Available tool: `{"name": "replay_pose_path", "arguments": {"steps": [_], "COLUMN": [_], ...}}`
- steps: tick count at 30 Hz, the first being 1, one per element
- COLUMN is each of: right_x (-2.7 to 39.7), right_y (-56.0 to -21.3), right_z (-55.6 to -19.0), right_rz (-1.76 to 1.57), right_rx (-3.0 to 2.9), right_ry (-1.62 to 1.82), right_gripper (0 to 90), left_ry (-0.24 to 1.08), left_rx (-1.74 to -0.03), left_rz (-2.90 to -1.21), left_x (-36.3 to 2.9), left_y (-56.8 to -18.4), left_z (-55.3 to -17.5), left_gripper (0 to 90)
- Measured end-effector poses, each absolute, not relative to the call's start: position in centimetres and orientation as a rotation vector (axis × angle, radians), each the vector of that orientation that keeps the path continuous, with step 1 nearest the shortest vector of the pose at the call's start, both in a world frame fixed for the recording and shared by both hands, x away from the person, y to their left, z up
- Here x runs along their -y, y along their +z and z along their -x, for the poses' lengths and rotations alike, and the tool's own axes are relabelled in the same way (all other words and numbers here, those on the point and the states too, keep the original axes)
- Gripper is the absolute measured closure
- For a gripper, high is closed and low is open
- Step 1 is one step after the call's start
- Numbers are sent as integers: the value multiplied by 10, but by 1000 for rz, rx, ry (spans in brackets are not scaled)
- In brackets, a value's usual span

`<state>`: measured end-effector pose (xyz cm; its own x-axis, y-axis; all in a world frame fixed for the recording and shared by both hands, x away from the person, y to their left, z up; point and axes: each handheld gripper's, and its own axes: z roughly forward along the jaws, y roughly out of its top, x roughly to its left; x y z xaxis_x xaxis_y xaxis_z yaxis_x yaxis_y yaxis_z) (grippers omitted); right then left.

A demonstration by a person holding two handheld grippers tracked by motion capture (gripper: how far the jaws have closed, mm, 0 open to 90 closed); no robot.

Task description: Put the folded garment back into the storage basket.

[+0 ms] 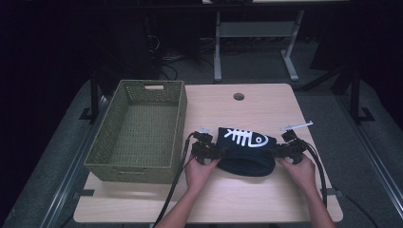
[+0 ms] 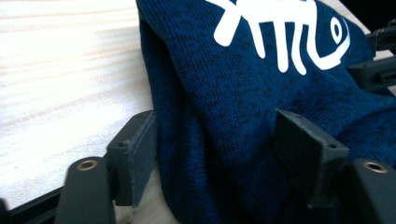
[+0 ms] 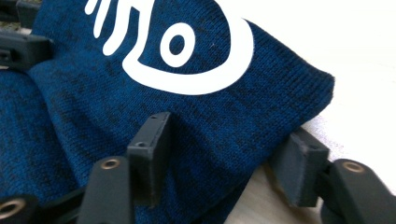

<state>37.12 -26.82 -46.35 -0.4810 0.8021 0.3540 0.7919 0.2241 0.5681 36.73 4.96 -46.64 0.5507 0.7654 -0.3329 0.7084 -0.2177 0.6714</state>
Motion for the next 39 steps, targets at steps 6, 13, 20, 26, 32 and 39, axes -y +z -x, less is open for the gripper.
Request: {"name": "replay_pose_path", "arguments": {"steps": [6,13,20,26,32,39], "right_x": [258,253,250,251,254,258], "right_y": [-460,-462,-456,-451,-441,-424], "right_z": [-376,-379,-376,-373,-369,-364], "right_rz": [-1587,-1590,-1562,-1543,-1543,-1522], "right_rx": [-2477,-2481,-2472,-2471,-2461,-2439], "right_ry": [1042,1062,1061,1072,1082,1099], "right_gripper": [514,667,775,786,788,788], "left_ry": [46,49,60,46,54,82], "left_rx": [-1196,-1176,-1155,-1152,-1136,-1099], "left_rz": [-1954,-1962,-1950,-1964,-1979,-1980], "left_x": [-49,-47,-49,-50,-47,-45], "left_y": [-470,-469,-470,-464,-453,-433], "left_z": [-366,-363,-360,-359,-356,-351], "left_gripper": [427,532,677,706,710,710]}}
